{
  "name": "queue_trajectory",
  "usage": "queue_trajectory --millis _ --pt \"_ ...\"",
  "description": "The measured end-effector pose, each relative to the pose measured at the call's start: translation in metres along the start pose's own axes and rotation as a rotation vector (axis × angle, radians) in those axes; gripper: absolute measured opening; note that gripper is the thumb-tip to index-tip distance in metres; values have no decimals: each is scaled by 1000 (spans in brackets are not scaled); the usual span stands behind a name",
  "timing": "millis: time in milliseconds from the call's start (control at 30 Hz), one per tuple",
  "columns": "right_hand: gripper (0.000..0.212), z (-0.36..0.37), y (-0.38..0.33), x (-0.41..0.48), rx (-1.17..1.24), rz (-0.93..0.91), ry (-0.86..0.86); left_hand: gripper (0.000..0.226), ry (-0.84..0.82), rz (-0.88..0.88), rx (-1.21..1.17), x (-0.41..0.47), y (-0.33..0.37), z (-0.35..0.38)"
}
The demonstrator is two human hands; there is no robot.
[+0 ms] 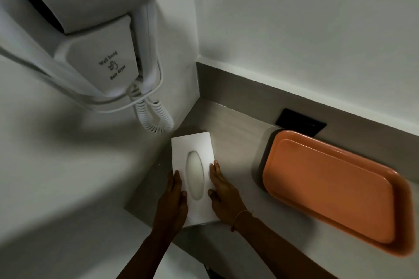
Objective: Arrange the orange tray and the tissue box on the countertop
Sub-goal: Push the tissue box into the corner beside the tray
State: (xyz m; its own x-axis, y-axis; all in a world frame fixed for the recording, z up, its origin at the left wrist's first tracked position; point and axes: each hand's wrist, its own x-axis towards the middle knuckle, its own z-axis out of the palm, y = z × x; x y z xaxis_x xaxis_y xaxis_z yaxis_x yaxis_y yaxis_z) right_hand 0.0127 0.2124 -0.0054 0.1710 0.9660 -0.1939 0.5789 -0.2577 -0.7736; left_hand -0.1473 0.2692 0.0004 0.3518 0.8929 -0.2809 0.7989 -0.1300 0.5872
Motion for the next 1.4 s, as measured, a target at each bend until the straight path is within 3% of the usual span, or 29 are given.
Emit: queue_trajectory --millis 533,867,1000,1100,1267,1400 --pt "75 5 -32 100 246 155 224 61 -61 199 -16 160 31 -63" --pt "73 7 -26 111 170 124 209 51 -36 104 20 190 22 -45" --pt "66 4 -17 91 45 35 162 54 111 249 160 151 21 -38" --pt "62 10 -6 58 -171 -137 130 55 260 189 73 92 -6 -18" --pt "72 21 11 31 -504 -348 -47 63 222 -35 180 34 -43 23" --pt "81 21 14 33 -549 -365 -92 64 206 -74 294 29 -53 38"
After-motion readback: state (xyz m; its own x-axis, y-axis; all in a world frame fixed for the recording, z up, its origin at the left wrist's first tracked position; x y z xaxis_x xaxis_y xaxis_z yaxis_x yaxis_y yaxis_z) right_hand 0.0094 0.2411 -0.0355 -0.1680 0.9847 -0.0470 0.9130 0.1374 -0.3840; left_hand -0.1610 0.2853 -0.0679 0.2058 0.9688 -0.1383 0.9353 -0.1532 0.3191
